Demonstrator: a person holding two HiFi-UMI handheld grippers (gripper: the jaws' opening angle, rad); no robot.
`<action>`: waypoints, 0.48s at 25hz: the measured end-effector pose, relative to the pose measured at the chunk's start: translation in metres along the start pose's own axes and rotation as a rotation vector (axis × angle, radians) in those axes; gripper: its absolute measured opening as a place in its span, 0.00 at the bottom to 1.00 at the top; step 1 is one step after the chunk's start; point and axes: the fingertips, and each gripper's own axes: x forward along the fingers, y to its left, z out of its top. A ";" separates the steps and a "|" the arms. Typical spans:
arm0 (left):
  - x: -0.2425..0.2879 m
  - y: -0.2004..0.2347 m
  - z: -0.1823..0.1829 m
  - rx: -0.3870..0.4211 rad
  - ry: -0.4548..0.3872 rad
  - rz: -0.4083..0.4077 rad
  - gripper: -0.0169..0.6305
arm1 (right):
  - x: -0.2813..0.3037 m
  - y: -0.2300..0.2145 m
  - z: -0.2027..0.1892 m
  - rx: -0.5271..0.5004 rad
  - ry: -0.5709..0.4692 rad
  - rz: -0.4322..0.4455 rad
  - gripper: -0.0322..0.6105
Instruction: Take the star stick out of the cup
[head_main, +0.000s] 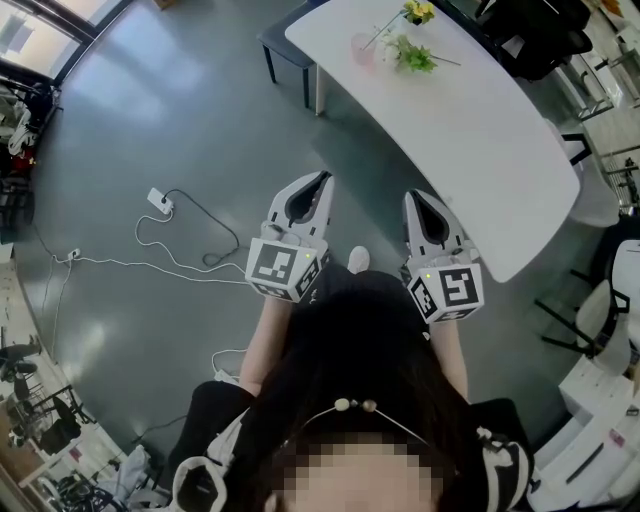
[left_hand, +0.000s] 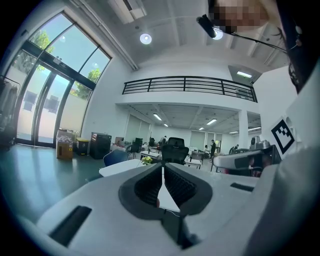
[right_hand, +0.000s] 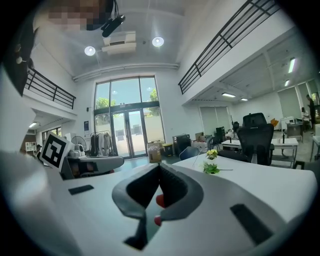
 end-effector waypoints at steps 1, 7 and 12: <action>0.001 -0.003 -0.001 0.001 -0.001 0.002 0.05 | -0.003 -0.004 -0.001 0.005 0.000 -0.001 0.05; 0.003 -0.023 -0.013 -0.012 0.001 0.016 0.05 | -0.019 -0.029 -0.012 0.050 0.002 0.010 0.05; 0.004 -0.030 -0.017 -0.011 0.011 0.018 0.05 | -0.020 -0.040 -0.014 0.068 0.003 0.013 0.05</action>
